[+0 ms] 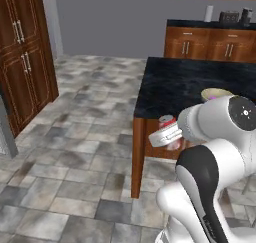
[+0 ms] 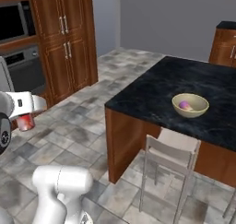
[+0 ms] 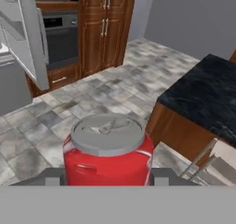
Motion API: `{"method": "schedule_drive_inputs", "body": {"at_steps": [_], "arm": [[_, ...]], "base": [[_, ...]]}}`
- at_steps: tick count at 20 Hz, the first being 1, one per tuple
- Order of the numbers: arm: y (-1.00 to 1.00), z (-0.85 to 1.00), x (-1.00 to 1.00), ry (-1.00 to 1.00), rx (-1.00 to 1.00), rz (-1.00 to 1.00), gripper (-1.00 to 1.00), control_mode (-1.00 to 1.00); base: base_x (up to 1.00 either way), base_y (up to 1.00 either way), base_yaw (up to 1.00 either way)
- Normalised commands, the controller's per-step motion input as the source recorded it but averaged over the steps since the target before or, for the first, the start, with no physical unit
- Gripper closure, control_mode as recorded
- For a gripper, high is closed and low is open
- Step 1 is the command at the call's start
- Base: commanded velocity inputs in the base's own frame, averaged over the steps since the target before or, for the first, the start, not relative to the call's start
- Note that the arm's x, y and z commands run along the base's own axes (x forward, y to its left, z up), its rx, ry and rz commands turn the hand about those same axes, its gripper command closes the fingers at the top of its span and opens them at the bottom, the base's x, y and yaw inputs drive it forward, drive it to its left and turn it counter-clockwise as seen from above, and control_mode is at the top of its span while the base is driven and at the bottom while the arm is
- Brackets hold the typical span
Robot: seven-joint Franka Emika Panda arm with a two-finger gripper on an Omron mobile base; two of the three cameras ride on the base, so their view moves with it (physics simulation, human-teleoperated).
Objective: Open the fridge, grab two sodas, and place both sodas inside the bowl with ice on the dining counter.
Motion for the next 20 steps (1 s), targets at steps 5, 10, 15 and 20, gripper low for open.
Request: {"method": "schedule_drive_inputs", "body": {"at_steps": [5,10,15,20], "arm": [[0.00,0.00,0.00,0.00,0.00,0.00,1.00,1.00],[0.00,0.00,0.00,0.00,0.00,0.00,1.00,1.00],[0.00,0.00,0.00,0.00,0.00,0.00,1.00,1.00],[0.00,0.00,0.00,0.00,0.00,0.00,1.00,1.00]], "base": [[0.36,-0.89,-0.20],[0.34,-0.41,-0.36],[0.34,-0.13,-0.39],[0.54,-0.23,-0.28]]}}
